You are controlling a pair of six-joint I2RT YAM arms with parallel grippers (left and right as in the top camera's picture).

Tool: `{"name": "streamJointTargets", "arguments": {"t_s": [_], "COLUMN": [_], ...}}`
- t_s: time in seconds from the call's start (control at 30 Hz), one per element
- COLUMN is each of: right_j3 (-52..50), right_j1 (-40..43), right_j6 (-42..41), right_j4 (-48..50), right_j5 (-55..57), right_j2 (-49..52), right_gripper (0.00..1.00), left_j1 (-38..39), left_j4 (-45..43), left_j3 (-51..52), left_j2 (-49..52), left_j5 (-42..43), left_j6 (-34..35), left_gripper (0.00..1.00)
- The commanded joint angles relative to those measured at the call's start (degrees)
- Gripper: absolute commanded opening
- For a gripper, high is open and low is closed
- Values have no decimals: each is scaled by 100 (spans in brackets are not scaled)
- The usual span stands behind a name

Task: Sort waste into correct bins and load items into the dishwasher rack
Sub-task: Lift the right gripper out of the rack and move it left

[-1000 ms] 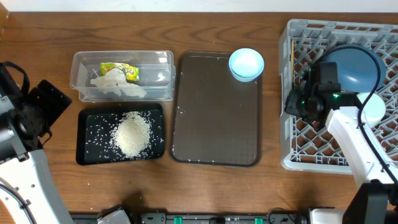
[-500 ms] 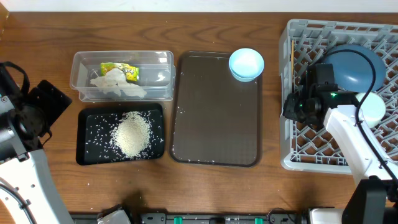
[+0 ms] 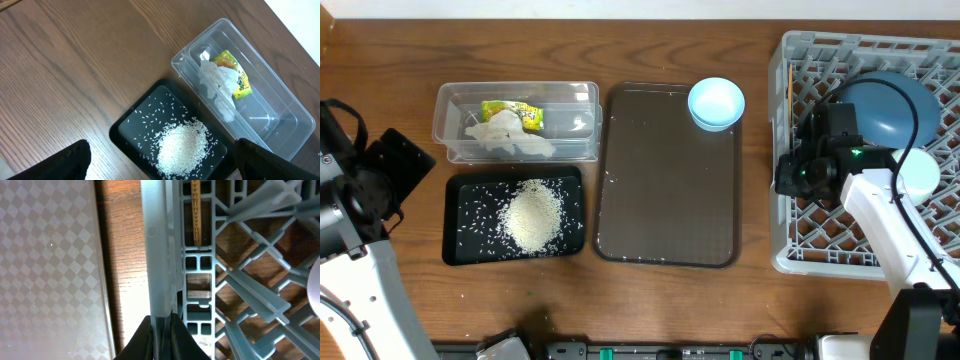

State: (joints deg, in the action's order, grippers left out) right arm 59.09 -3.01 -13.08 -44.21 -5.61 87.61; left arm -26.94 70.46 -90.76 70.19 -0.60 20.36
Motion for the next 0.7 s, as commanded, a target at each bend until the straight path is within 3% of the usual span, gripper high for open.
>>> {"name": "streamJointTargets", "arguments": {"t_s": [0.0,0.33,0.67], "right_j3": [-28,-28,-28], "right_j1": [-7,-7,-7], "right_j6": [323,592,584], "right_j4": [-125,-184,-184], "right_j5": [236,238,234], "right_j2": [26,26,26], "right_gripper": [8,2,6], "left_j1": [-26,-26,-26], "left_j4": [4,4,4], "left_j3": [-37,-37,-37], "left_j2": [22,22,22], "left_j5": [-50,-50,-50], "left_j6": [-15,-15,-15], "left_gripper": [93,93,93]}}
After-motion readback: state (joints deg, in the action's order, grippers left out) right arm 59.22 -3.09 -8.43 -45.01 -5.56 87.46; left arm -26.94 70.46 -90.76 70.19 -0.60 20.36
